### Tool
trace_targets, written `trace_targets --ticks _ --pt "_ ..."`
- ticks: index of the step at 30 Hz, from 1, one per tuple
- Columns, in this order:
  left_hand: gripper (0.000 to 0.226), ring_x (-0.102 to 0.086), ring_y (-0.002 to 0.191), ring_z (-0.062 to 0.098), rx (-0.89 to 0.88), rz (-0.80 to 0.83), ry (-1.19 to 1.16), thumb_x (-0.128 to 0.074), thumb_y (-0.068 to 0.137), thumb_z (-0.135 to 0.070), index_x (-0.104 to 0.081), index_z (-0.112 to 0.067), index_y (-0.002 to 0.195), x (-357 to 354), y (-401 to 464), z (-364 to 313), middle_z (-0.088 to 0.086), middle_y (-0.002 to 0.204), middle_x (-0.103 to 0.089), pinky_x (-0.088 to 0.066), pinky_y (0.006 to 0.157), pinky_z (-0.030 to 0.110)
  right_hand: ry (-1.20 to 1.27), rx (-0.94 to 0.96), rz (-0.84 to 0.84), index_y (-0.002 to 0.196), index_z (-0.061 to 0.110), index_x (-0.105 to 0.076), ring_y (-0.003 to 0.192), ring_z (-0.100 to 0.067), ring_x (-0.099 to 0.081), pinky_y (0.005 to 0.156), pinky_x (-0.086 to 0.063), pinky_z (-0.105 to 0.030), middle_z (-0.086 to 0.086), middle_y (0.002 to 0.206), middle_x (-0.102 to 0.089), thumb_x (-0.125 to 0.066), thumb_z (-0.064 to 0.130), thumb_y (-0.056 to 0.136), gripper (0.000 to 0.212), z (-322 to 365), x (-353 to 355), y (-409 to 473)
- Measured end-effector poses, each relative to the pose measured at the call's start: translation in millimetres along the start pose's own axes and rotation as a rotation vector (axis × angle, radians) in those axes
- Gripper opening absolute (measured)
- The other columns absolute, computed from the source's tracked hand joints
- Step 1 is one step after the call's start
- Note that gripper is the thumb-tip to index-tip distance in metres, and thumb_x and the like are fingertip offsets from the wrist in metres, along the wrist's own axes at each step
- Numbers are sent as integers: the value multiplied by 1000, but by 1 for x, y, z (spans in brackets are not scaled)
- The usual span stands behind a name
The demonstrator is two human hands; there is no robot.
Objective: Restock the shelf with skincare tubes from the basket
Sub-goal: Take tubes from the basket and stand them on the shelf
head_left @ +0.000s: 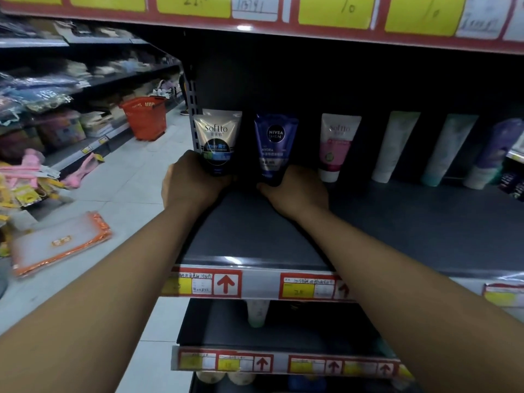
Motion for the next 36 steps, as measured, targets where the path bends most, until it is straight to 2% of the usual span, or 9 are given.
trace_targets --ticks 4,10,18,26,30,32,36 --pt "83 -69 101 31 26 16 -28 -74 50 -79 -69 -25 113 0 -3 0 4 107 -75 -52 74 35 -9 -5 2 106 21 -71 92 -25 -69 72 -59 -35 -3 102 -72 -62 71 74 60 2 1 -1" --pt "85 -63 109 36 56 -5 0 -72 58 -76 -56 -22 123 5 -10 0 8 113 -69 -54 89 43 9 -21 6 103 21 -71 89 -23 -69 69 -57 -33 -1 98 -71 -65 67 77 53 2 5 -5" --pt "75 -66 101 35 38 7 9 -70 63 -75 -61 -24 118 8 -13 -2 6 107 -71 -55 82 41 -56 -20 15 108 14 -69 101 -29 -67 73 -53 -33 -9 109 -70 -66 60 85 52 6 12 -10" --pt "67 -68 94 34 -14 13 62 -63 65 -78 -67 -27 108 8 -11 -5 4 97 -74 -57 78 40 -75 -24 5 108 14 -68 100 -29 -67 69 -48 -31 -9 109 -70 -64 60 85 52 9 13 -12" --pt "62 -64 104 35 -18 10 47 -68 71 -71 -64 -26 113 7 -14 -6 5 104 -73 -54 88 43 -85 -35 -4 109 13 -69 101 -30 -67 71 -49 -31 -9 109 -70 -65 61 85 54 7 13 -12" --pt "67 -62 110 35 -5 3 53 -70 72 -70 -61 -23 119 9 -15 -7 6 107 -72 -51 94 45 -98 -50 -9 107 14 -69 101 -30 -67 72 -51 -32 -9 108 -70 -64 65 83 57 6 13 -11" --pt "84 -59 112 33 9 -45 78 -71 66 -74 -55 -17 125 16 -17 -10 6 111 -69 -49 93 44 -98 -59 12 110 19 -68 104 -30 -65 80 -54 -36 -8 111 -69 -54 79 74 71 8 15 -15"
Point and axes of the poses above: each hand's wrist, its own y-axis towards the middle knuckle, its own x-axis out of the back of the hand, z = x × y, the point moved 7 cm from there along y, towards the middle knuckle
